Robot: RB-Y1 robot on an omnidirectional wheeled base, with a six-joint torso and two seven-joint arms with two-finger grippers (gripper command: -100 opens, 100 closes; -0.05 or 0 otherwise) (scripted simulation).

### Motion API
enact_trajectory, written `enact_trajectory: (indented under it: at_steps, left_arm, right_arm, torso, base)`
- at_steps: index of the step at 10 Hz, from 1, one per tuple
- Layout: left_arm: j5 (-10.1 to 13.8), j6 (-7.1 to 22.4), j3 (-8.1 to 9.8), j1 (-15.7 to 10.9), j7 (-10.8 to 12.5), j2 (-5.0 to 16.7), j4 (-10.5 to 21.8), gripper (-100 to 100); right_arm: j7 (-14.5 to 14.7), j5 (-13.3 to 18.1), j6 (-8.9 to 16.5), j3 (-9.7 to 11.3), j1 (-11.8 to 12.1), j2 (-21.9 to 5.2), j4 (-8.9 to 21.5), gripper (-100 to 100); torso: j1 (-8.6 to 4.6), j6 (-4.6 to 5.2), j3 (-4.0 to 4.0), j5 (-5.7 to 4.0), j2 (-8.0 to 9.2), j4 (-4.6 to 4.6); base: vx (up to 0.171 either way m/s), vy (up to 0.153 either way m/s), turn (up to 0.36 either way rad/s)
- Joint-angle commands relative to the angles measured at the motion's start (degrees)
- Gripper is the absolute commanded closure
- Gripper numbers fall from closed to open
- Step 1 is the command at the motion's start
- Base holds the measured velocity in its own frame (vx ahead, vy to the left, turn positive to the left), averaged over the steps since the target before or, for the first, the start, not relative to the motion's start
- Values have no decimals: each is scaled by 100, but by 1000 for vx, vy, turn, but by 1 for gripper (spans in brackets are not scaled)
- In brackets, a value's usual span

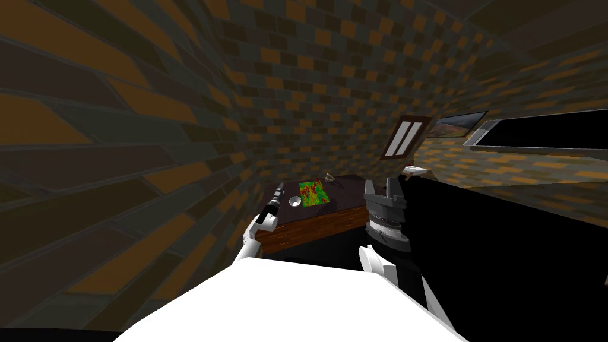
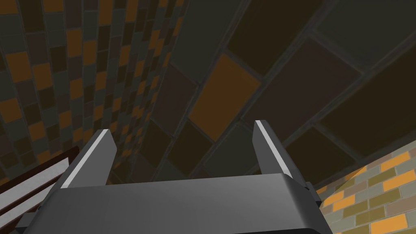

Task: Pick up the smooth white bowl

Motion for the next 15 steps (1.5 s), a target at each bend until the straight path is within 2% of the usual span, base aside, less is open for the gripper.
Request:
enact_trajectory:
  at_steps: [1,2,3,4,5,6,7,8,9,10,11,12,13,14,15]
  left_arm:
    - [-10,286,-6,-200,54,41,286,-100]
    - [-10,338,-6,-200,54,41,331,-100]
    - [-34,585,-11,-383,90,53,502,-100]
    - [-34,614,-11,-383,90,53,621,-100]
    - [-64,842,-15,-562,128,62,775,-100]
    - [-64,888,-15,-562,128,62,913,-100]
    - [-64,888,-15,-562,128,62,913,-100]
    - [-99,1157,-16,-737,168,67,1149,-100]
    - [-99,1157,-16,-737,168,67,1204,-100]
    - [-139,1406,-15,-906,209,71,1420,-100]
    - [-139,1420,-15,-906,209,71,1491,-100]
    - [-183,1654,-12,-1069,250,74,1737,-100]
    - [-183,1675,-12,-1069,250,74,1774,-100]
    - [-231,1882,-8,-1224,292,74,2050,-100]
    - [-282,2052,-2,-1370,334,71,2180,-100]
  right_arm:
    - [0,0,0,0,0,0,0,0]
    - [0,0,0,0,0,0,0,0]
    - [0,0,0,0,0,0,0,0]
    - [0,0,0,0,0,0,0,0]
    - [0,0,0,0,0,0,0,0]
    - [0,0,0,0,0,0,0,0]
    - [0,0,0,0,0,0,0,0]
    - [0,0,0,0,0,0,0,0]
    - [0,0,0,0,0,0,0,0]
    - [0,0,0,0,0,0,0,0]
    - [0,0,0,0,0,0,0,0]
    - [0,0,0,0,0,0,0,0]
    - [0,0,0,0,0,0,0,0]
    - [0,0,0,0,0,0,0,0]
    - [0,0,0,0,0,0,0,0]
  torso:
    - [0,0,0,0,0,0]
    - [-2,0,-1,0,-2,0]
    - [0,1,-1,0,-2,0]
    - [-1,0,-1,0,-2,0]
    - [-2,1,-1,0,-2,0]
    - [-3,1,-3,-1,-6,-1]
    - [-3,1,-2,-1,-4,-1]
    - [3,0,0,0,1,0]
    - [2,0,-1,0,-1,0]
    - [0,1,-1,0,-2,0]
    - [-3,1,-2,-1,-4,0]
    - [-3,1,-2,-1,-4,-1]
    - [-7,0,-5,-1,-9,-2]
    - [-3,0,-4,-1,-8,-2]
    - [-3,0,-5,-1,-9,-2]
  base:
    - [18,-26,50]
    - [15,-24,23]
    - [14,-26,52]
    - [14,-27,26]
    - [28,-32,42]
    - [21,-29,26]
    - [5,-13,-1]
    - [15,-20,42]
    - [17,-22,26]
    - [19,-32,37]
    - [23,-30,19]
    - [36,-43,39]
    - [31,-33,19]
    - [33,-30,30]
    - [44,-47,46]
